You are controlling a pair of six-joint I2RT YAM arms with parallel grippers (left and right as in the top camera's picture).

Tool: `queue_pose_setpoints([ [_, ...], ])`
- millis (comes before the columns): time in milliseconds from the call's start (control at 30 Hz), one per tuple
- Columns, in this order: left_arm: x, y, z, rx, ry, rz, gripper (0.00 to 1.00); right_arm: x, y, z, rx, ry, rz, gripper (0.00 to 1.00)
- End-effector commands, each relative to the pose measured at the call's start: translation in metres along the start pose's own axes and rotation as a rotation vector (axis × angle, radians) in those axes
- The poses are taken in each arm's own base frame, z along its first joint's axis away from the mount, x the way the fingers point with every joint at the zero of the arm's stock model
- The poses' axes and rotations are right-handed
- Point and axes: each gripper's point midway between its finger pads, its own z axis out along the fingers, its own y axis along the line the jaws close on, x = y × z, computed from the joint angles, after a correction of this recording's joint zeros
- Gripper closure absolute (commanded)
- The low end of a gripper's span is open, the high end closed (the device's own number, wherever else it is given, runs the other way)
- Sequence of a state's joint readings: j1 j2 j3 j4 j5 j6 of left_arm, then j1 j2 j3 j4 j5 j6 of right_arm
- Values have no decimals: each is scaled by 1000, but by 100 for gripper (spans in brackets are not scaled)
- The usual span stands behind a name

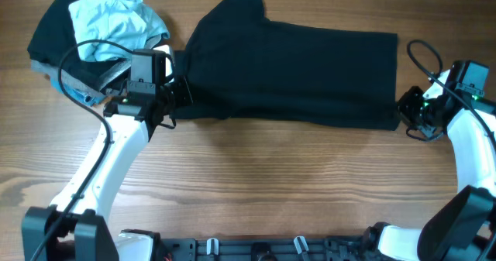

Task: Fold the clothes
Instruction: 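Grasp the shirt's bottom hem with both grippers and fold it upward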

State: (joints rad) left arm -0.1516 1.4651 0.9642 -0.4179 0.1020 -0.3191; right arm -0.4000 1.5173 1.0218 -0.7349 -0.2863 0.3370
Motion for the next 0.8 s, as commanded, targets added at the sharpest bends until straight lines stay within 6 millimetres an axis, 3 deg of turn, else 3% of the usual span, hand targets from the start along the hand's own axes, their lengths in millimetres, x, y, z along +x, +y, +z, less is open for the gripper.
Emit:
queue_pose_setpoints([
  [0,-7,-2,8,1,-21,25,96,-12,-4,15,15,-24,41,92],
  [133,-11,-8,18,36,-30,28,96,-11,-9,30,26,4,58,88],
  [200,-8,-6,25,31,-19,26,96,-14,-9,33,24,-2,55,76],
  [233,-8,-5,29,29,-15,26,94,-18,-8,34,17,-18,49,50],
  [267,-7,-5,33,28,-12,26,64,-23,-6,34,9,-39,43,25],
  [300,-6,-4,37,26,-8,25,44,-27,-4,34,3,-55,38,18],
  [333,-5,-2,38,20,-2,26,34,-28,-4,34,2,-58,34,15],
  [400,0,2,38,4,16,28,26,-24,-5,34,9,-42,-2,12],
  [600,56,26,33,-89,235,60,23,39,-31,32,122,209,61,8],
  [700,67,49,41,-189,242,74,20,48,-44,49,152,227,67,3],
  [767,68,60,60,-232,226,81,17,46,-48,64,150,224,67,0],
])
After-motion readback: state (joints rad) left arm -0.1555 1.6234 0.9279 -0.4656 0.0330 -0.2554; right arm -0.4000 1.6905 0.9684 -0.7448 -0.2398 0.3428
